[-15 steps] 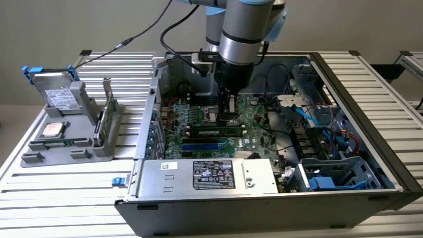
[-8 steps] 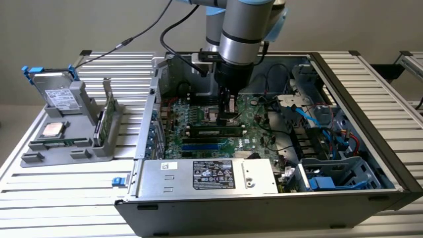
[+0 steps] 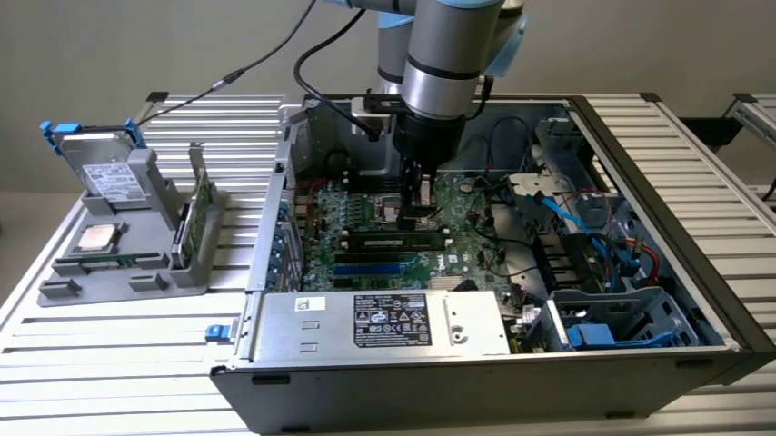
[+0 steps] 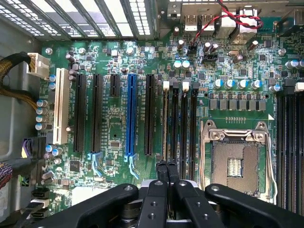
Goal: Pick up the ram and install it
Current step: 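Press down the ram until it locks into place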
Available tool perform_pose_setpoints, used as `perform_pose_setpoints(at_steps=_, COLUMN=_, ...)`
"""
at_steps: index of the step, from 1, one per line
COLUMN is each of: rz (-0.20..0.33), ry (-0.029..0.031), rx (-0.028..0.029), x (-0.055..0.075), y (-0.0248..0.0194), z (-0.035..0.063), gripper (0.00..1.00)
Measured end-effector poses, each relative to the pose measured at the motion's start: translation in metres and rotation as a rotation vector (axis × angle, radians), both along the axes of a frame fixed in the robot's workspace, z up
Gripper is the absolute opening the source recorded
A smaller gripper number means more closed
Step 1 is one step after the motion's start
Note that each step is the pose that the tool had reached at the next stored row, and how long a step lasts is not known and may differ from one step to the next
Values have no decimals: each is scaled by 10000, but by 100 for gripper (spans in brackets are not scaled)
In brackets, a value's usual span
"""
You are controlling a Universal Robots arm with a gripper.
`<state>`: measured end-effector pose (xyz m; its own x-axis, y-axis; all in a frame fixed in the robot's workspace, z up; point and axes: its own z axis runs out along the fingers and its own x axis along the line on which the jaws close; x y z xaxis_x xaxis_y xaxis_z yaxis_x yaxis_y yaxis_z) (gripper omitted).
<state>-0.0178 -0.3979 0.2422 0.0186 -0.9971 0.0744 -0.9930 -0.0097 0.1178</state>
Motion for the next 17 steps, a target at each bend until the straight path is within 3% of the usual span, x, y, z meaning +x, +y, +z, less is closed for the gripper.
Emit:
perform_pose_setpoints(at_steps=4, rz=-1, ry=0, rx=2, x=22, y=0, z=0, gripper=10)
perform_pose_setpoints(at_steps=12, rz=0, ry=-1, rx=36, x=274, y=-8, z=-1, gripper=10)
perform_pose_setpoints(at_steps=17, rz=1, ry=-61, rx=38, x=275, y=-9, z=-77, gripper=10)
